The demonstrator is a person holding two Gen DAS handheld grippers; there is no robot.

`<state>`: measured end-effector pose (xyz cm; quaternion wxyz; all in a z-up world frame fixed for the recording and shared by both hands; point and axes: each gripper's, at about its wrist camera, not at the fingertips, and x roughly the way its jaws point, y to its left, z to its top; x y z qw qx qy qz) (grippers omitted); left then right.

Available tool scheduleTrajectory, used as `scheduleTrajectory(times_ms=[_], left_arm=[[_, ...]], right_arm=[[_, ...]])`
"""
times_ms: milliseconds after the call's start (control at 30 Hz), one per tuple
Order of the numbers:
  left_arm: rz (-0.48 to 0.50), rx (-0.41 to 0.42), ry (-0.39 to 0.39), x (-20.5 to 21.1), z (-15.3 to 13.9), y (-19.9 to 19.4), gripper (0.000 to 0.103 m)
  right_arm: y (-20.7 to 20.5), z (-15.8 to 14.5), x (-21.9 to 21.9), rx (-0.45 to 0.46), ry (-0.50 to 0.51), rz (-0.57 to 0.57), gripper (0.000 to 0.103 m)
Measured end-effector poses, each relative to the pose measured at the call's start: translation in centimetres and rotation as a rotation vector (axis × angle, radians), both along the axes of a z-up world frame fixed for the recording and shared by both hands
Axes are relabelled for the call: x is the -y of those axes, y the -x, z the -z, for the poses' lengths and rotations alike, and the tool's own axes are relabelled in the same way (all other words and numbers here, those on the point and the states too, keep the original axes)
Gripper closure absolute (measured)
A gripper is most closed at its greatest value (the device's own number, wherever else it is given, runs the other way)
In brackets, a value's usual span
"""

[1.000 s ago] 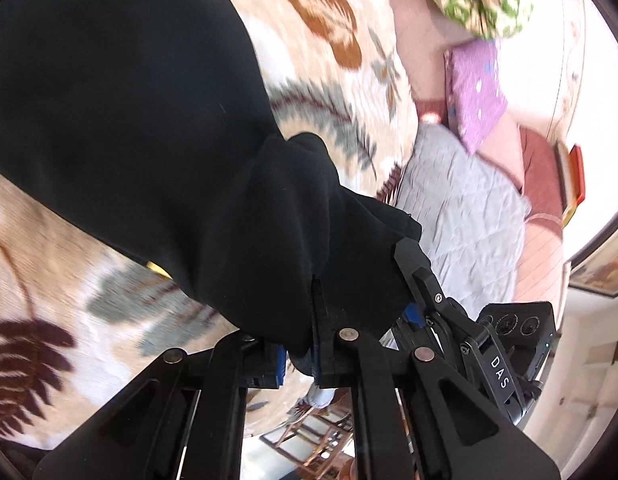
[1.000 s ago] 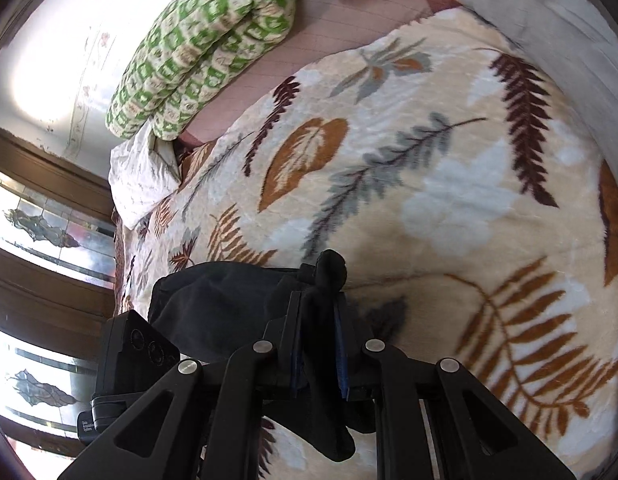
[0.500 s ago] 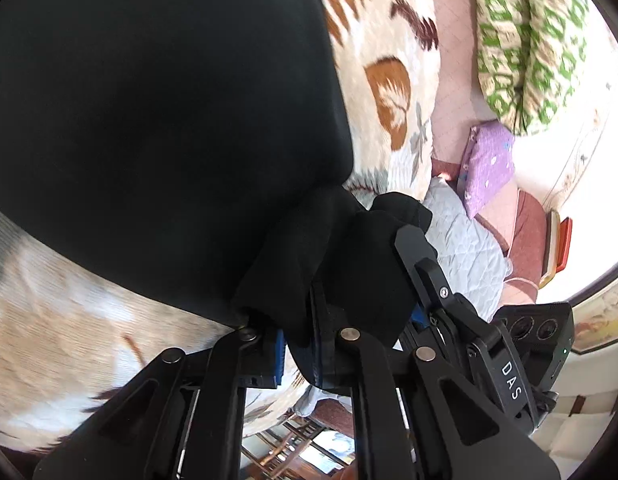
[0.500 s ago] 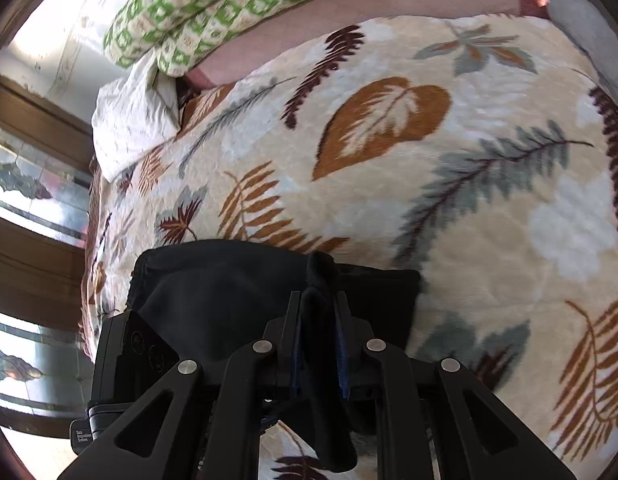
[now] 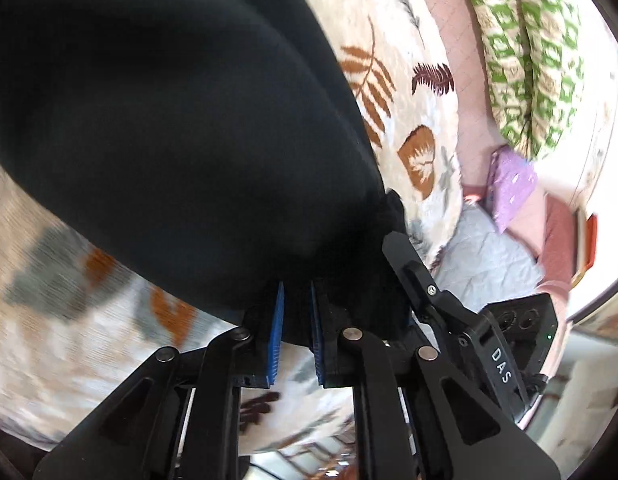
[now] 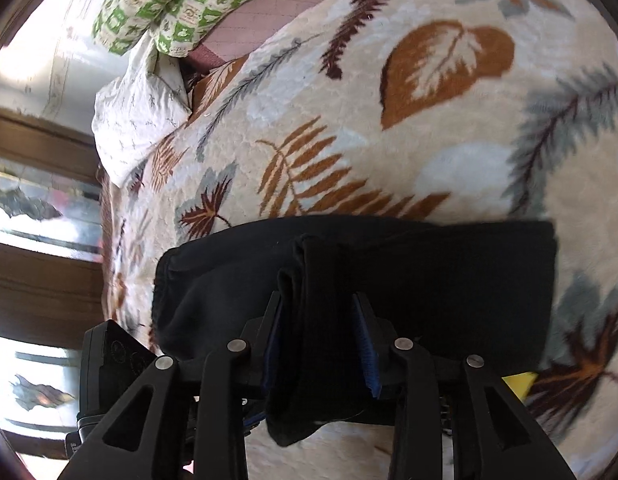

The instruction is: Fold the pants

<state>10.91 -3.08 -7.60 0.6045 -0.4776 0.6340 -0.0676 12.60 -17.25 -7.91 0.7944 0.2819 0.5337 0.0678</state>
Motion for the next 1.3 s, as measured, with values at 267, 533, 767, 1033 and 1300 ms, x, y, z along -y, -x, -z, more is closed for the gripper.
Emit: scheduleTrajectory(times_ms=[267, 533, 767, 1033, 1300], left_arm=[[0.235, 0.082, -0.109, 0.2, -2.9, -3.1, 0.093], [0.51, 0.15, -0.276, 4.3, -6.9, -7.3, 0.08], [0.724, 0.143, -0.407, 7.3, -7.3, -9.1, 0.08], [0.735, 0.13, -0.44, 6.6, -5.4, -10.9, 0.08], [0.68, 0.069, -0.229, 6.5, -2.9, -11.7, 0.078]], right_arm=[[5.1, -3.5, 0.1, 0.206, -0.097, 0.081, 0.061], [13.6, 1.0, 4.5, 0.263, -0.393, 0.335, 0.044], [11.2, 5.8, 2.8, 0.228, -0.669, 0.434, 0.044], [10.2, 8.4, 1.6, 0.184, -0.779, 0.566, 0.044], [9.1, 9.7, 1.5, 0.217, -0.894, 0.596, 0.045]])
